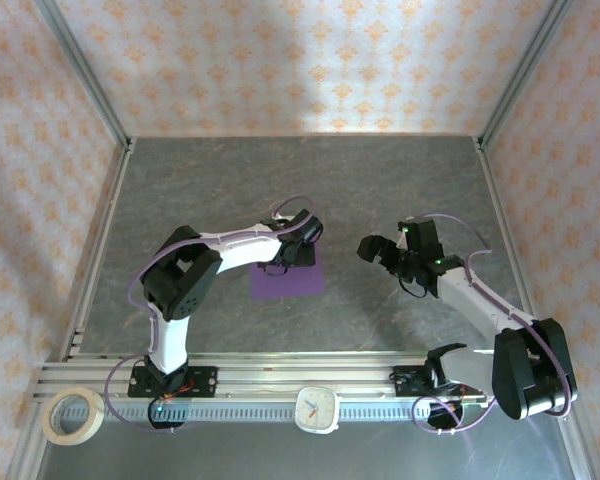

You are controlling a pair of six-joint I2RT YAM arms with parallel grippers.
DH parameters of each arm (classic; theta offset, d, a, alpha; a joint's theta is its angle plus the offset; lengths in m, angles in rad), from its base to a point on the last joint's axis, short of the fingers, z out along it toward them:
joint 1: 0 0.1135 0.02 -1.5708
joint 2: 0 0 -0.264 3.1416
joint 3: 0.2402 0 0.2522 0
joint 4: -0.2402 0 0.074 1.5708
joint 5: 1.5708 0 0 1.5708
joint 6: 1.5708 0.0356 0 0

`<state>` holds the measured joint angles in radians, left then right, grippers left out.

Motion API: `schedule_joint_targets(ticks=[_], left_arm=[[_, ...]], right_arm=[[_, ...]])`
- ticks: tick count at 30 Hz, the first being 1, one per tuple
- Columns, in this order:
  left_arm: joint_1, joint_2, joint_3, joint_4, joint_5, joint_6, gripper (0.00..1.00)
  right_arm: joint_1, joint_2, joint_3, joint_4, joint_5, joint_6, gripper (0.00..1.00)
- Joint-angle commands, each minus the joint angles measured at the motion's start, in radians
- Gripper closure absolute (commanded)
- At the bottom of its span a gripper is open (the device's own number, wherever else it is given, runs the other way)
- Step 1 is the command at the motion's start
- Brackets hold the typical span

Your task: Fold a paper plane with a square sheet of paper (pick it up from the middle)

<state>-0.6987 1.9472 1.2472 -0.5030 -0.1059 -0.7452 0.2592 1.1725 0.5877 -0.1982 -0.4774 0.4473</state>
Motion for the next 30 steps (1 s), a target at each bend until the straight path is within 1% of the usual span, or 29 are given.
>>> schedule_joint_targets(ticks=[1,2,6,13,18,21,25,26,28,30], left_arm=[[-0.002,0.025,-0.045,-0.011,0.003,-0.023,0.01],[-0.002,0.027,-0.049,-0.010,0.004,-0.023,0.01],[-0.003,0.037,-0.052,0.000,0.016,-0.017,0.07],[-0.010,0.035,-0.049,0.001,0.016,-0.016,0.08],[-0.013,0.004,-0.058,0.012,0.007,-0.014,0.10],[-0.013,-0.014,-0.067,0.025,0.008,-0.013,0.16],[-0.013,-0.028,-0.084,0.064,0.032,0.002,0.29],[-0.013,-0.060,-0.086,0.070,0.036,0.005,0.30],[-0.013,-0.075,-0.081,0.076,0.044,0.016,0.38],[-0.013,-0.093,-0.073,0.075,0.054,0.025,0.43]], right_arm=[[0.005,0.001,0.012,0.004,0.026,-0.009,0.00],[0.005,0.001,0.012,0.004,0.026,-0.010,0.00],[0.004,0.001,0.013,0.002,0.031,-0.010,0.00],[0.005,-0.001,0.011,0.001,0.037,-0.010,0.00],[0.004,0.003,0.014,-0.009,0.044,-0.009,0.00],[0.005,-0.002,0.008,-0.009,0.051,-0.010,0.00],[0.004,-0.009,0.007,-0.024,0.066,-0.012,0.00],[0.004,-0.011,0.005,-0.023,0.072,-0.012,0.00],[0.004,-0.011,0.001,-0.025,0.078,-0.013,0.00],[0.004,-0.010,0.007,-0.041,0.095,-0.014,0.00]])
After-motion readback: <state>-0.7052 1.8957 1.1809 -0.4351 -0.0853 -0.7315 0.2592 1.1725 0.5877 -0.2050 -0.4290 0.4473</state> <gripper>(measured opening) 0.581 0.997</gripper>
